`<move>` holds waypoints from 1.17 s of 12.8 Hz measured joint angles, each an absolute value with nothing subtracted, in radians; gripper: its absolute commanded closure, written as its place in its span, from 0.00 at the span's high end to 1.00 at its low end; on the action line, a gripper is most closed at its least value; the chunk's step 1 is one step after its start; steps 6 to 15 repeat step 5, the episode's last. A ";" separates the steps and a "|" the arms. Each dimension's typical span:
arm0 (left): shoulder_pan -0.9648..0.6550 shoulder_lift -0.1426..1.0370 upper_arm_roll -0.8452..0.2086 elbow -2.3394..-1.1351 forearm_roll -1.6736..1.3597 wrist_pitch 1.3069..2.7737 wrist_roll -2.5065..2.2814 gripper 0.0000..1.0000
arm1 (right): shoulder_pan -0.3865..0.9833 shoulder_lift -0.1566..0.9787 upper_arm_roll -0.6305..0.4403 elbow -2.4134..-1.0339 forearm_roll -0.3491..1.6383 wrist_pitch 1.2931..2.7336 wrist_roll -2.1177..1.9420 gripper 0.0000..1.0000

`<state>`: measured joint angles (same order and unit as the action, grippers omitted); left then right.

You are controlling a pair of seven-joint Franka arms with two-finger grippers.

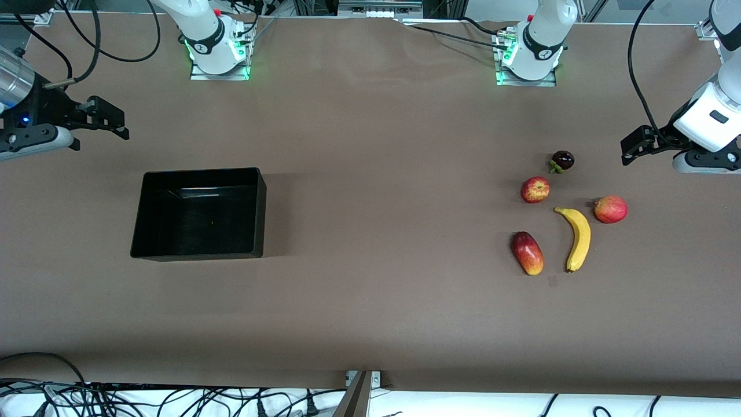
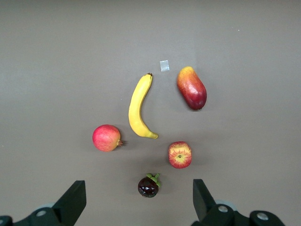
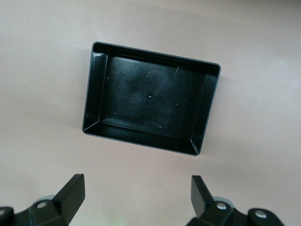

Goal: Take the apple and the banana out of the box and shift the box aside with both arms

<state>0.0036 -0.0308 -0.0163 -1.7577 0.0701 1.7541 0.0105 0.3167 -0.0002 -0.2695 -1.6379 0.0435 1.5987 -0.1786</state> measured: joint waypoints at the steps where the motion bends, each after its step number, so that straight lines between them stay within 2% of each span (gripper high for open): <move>1: 0.004 -0.031 -0.016 -1.758 0.070 1.754 0.010 1.00 | 0.317 0.003 -0.269 -1.634 0.042 1.599 -0.178 1.00; 15: 0.004 -0.031 -0.016 -1.758 0.070 1.754 0.010 1.00 | 0.317 0.010 -0.266 -1.632 0.041 1.600 -0.178 1.00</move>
